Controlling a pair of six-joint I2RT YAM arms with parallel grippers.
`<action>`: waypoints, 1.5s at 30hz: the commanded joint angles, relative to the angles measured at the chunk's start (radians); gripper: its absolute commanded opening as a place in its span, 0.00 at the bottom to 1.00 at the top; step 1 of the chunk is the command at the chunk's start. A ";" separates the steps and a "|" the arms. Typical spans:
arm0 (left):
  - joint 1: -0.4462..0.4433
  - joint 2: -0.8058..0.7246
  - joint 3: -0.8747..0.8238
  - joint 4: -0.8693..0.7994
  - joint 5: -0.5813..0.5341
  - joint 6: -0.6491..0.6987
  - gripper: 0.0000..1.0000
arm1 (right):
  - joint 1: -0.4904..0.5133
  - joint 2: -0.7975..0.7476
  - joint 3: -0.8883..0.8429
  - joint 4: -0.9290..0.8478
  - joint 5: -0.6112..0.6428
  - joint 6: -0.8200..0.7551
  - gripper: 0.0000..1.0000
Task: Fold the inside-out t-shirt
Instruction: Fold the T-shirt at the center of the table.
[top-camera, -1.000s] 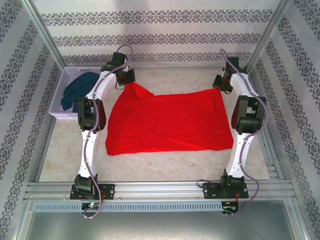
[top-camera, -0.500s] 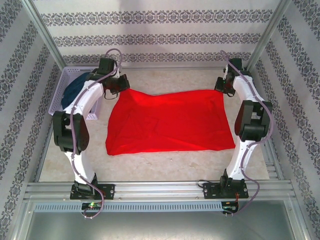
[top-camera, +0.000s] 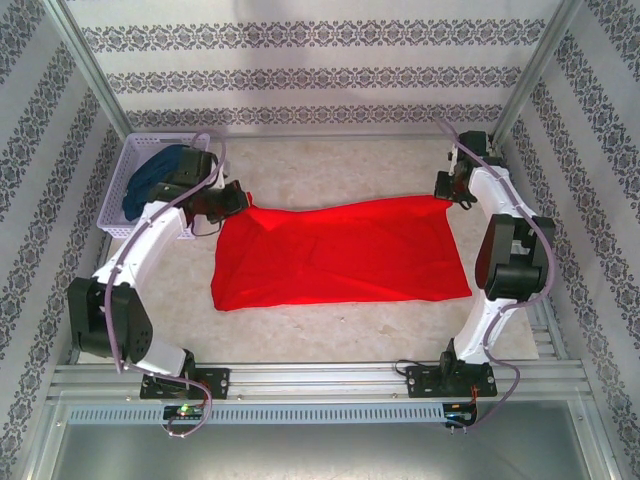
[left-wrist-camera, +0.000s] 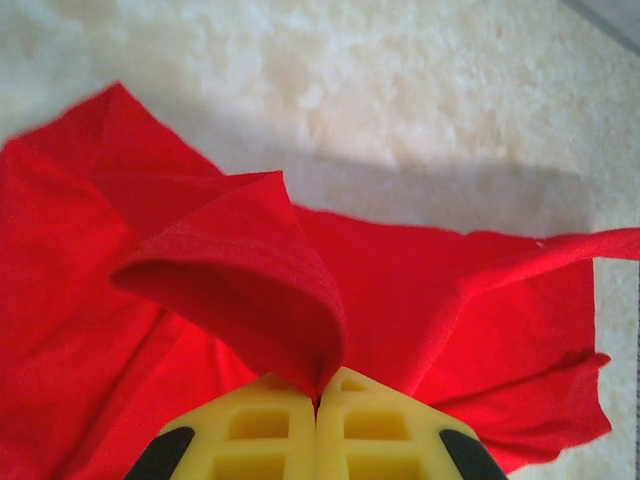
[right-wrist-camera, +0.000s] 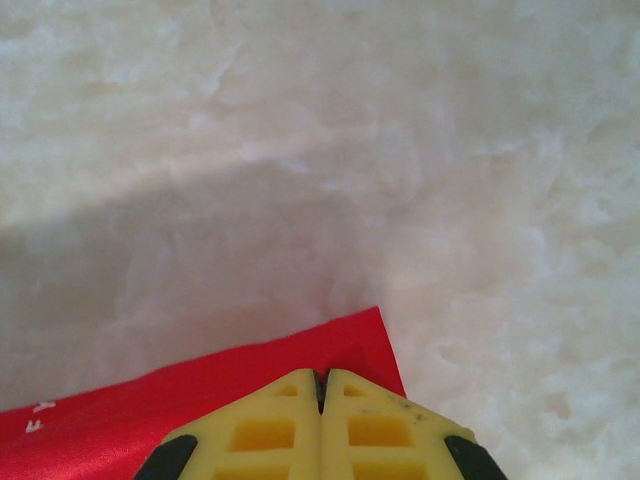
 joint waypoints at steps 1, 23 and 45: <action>-0.014 -0.052 -0.064 -0.021 0.051 -0.043 0.00 | 0.006 -0.051 -0.051 0.018 0.049 -0.016 0.00; -0.017 -0.062 -0.183 -0.023 0.016 -0.011 0.01 | 0.052 -0.150 -0.288 0.015 0.148 0.042 0.00; -0.019 -0.095 -0.249 -0.037 0.018 -0.008 0.00 | 0.069 -0.169 -0.306 -0.033 0.197 0.026 0.00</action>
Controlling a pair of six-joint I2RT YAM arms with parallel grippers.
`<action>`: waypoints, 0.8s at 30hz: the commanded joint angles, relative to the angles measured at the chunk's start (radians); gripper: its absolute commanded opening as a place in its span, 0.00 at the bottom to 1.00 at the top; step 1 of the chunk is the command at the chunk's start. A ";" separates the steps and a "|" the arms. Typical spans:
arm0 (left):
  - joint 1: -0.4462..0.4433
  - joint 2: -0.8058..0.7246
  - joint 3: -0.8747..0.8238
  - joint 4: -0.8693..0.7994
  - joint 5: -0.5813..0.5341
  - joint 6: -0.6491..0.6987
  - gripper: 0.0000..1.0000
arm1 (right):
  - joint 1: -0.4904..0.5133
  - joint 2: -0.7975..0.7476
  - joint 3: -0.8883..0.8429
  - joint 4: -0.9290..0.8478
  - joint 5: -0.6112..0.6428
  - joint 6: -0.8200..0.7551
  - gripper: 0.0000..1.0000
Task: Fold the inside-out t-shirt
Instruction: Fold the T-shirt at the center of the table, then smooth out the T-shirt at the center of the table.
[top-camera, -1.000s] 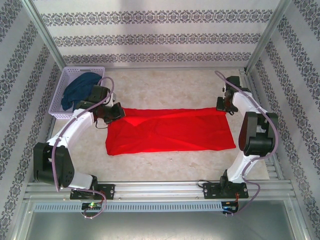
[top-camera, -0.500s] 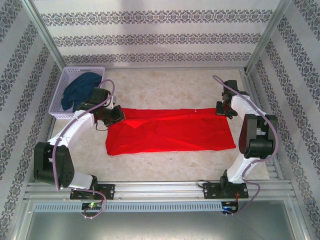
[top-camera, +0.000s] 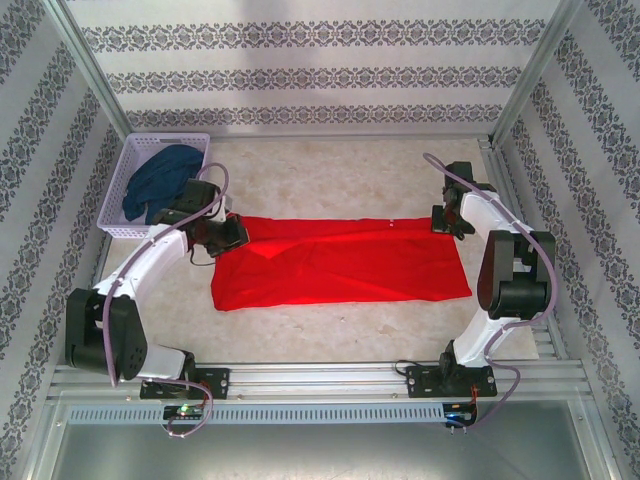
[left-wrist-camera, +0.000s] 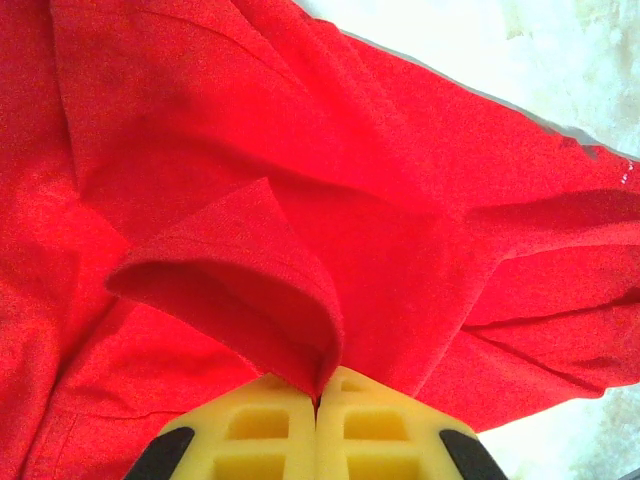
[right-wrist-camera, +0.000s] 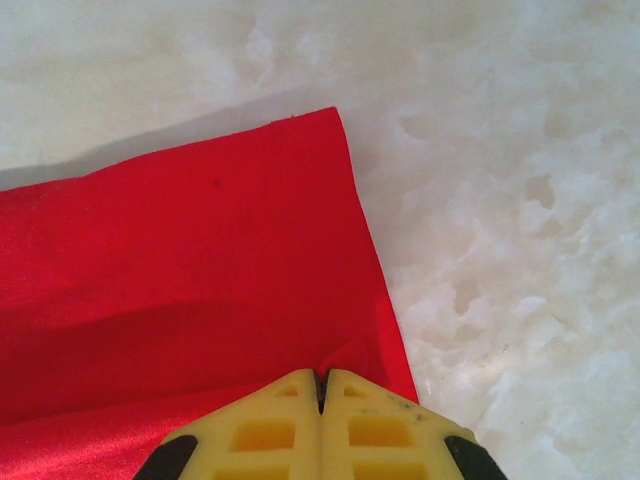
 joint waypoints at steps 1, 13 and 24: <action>-0.007 -0.013 -0.030 -0.019 -0.002 0.009 0.00 | 0.010 -0.027 -0.017 -0.025 0.041 -0.001 0.00; -0.010 0.033 -0.093 0.036 0.007 0.006 0.01 | 0.033 0.008 -0.031 -0.040 0.085 0.003 0.14; -0.015 0.051 -0.122 0.055 0.012 0.007 0.04 | 0.128 -0.174 -0.100 0.055 -0.047 0.010 0.42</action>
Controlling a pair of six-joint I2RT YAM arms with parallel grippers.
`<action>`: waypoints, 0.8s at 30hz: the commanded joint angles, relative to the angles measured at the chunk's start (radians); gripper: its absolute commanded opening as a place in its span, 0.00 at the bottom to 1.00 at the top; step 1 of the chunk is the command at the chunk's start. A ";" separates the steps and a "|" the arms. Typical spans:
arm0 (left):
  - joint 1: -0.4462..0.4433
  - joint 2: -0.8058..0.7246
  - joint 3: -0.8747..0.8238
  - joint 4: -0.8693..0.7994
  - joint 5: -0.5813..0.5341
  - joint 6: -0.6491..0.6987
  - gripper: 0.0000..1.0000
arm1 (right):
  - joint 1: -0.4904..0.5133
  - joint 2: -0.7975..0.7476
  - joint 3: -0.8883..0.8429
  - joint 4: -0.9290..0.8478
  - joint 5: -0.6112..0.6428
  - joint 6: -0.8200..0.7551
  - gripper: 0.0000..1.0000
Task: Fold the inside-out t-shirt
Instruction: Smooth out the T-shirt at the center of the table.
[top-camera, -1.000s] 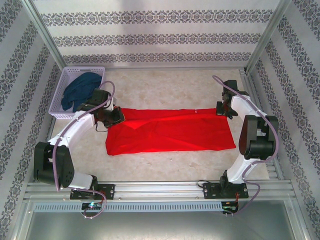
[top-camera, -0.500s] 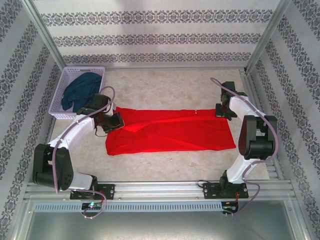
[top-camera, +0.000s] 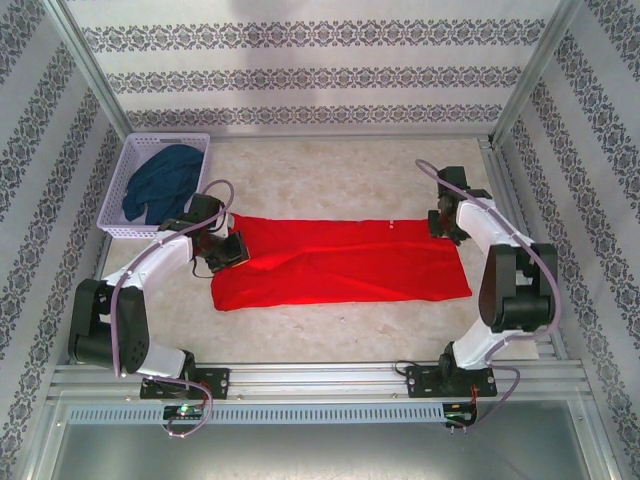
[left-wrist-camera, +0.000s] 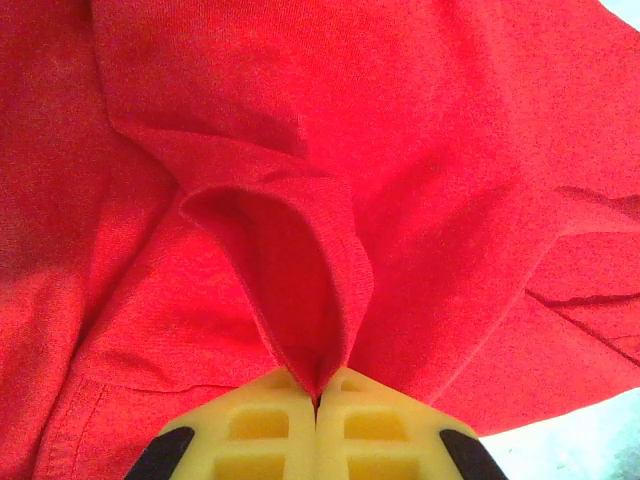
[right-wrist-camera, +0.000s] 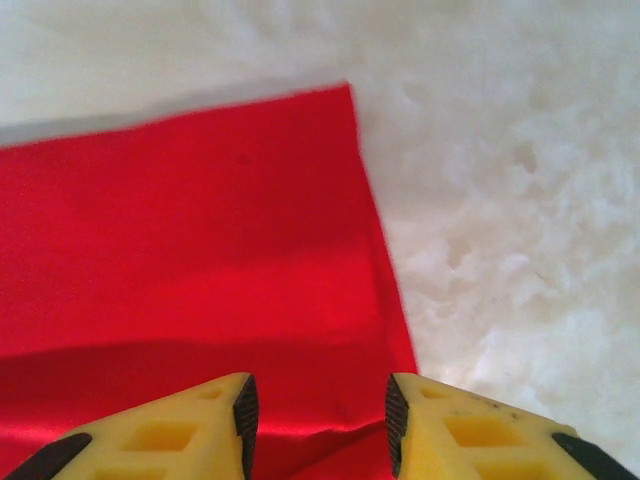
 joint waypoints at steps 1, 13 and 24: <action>-0.013 0.011 -0.013 0.025 0.009 0.006 0.04 | 0.069 -0.057 -0.029 0.054 -0.118 0.016 0.42; -0.014 0.007 -0.013 0.027 0.020 0.009 0.05 | 0.387 0.030 -0.085 0.302 -0.598 0.219 0.44; -0.014 0.000 -0.004 0.025 0.021 0.008 0.05 | 0.655 0.234 -0.082 0.785 -0.788 0.570 0.50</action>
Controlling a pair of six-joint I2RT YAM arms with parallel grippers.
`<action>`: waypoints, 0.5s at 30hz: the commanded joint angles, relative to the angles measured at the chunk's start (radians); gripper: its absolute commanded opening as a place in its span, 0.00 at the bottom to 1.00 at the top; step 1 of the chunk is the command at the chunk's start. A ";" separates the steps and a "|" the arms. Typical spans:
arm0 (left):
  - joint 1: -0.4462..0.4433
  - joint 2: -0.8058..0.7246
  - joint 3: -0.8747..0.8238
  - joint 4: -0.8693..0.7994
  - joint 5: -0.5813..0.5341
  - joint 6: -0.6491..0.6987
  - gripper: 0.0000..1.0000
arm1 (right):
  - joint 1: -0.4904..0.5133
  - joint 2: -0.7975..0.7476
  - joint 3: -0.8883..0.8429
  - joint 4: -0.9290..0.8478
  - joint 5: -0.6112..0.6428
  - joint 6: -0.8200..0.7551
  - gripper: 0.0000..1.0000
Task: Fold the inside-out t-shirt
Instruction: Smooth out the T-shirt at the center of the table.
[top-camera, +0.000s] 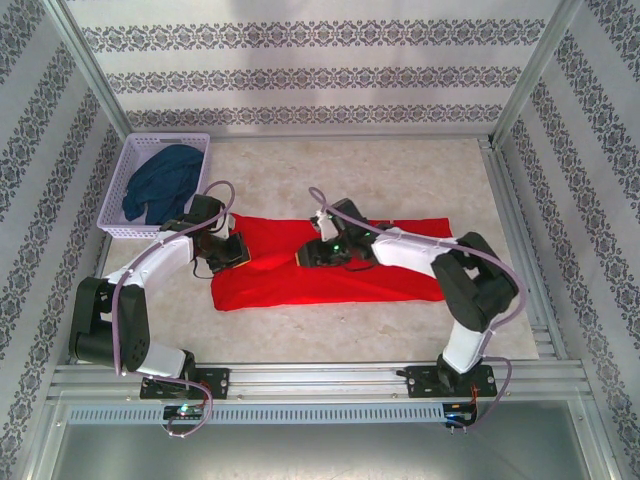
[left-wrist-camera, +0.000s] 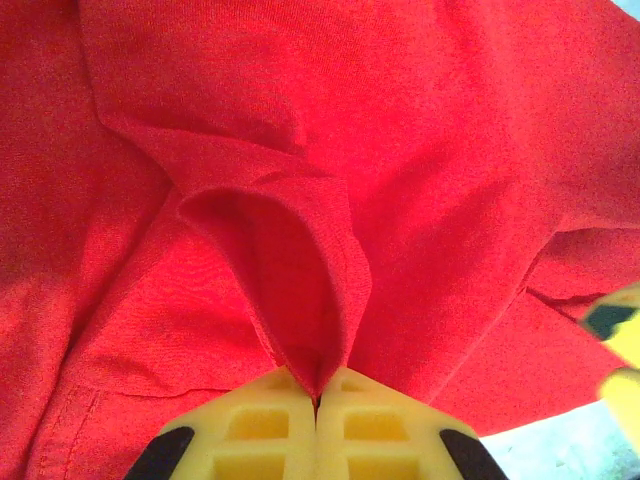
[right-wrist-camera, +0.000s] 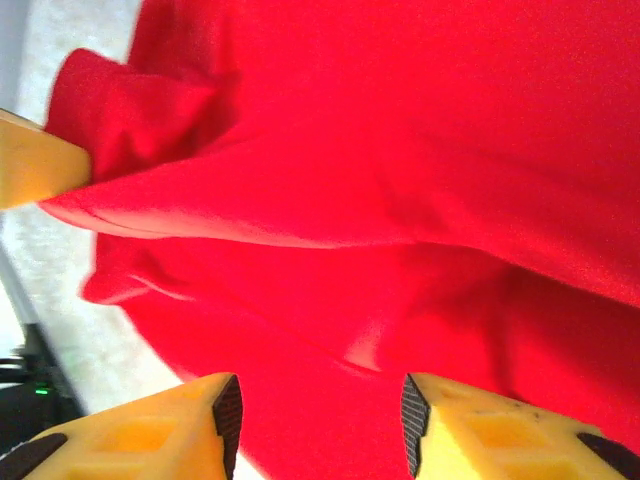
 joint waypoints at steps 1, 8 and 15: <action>-0.014 -0.009 0.002 0.015 0.011 0.009 0.05 | 0.019 0.079 0.022 0.212 -0.074 0.163 0.50; -0.014 -0.013 -0.006 0.021 0.013 0.010 0.05 | 0.035 0.179 0.063 0.326 -0.061 0.259 0.57; -0.014 -0.009 -0.009 0.029 0.019 0.010 0.05 | 0.036 0.215 0.078 0.430 -0.086 0.314 0.58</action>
